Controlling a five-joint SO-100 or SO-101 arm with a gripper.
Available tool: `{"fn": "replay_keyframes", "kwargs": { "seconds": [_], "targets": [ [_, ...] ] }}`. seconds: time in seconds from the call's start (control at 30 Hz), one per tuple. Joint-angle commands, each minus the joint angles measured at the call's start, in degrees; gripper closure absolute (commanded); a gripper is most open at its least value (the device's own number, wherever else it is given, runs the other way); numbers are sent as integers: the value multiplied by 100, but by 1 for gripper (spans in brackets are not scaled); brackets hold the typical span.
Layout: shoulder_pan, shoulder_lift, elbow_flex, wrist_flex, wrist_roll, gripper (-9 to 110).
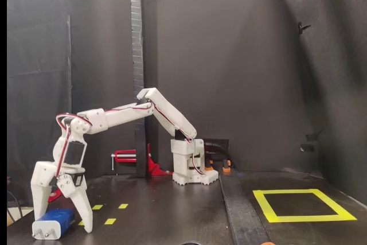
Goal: Grasp the block and place it in the designated area.
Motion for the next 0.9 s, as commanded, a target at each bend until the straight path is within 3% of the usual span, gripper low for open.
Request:
{"fn": "replay_keyframes", "kwargs": {
  "seconds": [0.0,0.5,0.87],
  "targets": [
    [0,26,-229,-35,44,60],
    [79,26,-220,105,0,60],
    [88,-35,-211,167,-9,75]
  ]
}}
